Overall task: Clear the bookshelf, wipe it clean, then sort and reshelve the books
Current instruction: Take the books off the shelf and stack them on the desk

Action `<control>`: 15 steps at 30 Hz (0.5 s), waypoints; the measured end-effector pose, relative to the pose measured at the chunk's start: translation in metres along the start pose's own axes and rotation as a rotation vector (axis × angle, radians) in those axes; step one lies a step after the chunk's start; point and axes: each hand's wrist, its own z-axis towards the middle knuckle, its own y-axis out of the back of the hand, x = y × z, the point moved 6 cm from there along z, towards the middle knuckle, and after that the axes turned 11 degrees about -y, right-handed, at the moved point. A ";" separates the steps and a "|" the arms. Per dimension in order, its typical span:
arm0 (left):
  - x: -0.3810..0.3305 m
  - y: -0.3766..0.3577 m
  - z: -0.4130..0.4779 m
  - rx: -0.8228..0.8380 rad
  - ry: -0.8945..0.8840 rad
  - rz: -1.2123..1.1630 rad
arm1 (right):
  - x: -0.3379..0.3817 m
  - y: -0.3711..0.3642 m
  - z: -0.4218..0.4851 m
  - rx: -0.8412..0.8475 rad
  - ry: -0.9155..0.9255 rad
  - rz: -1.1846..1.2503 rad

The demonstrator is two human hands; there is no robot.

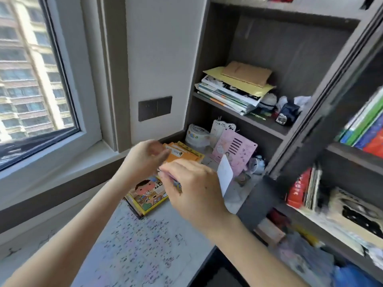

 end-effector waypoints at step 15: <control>-0.346 -0.066 -0.167 -0.250 -0.702 -0.222 | -0.037 0.348 -0.141 -0.553 0.034 -0.305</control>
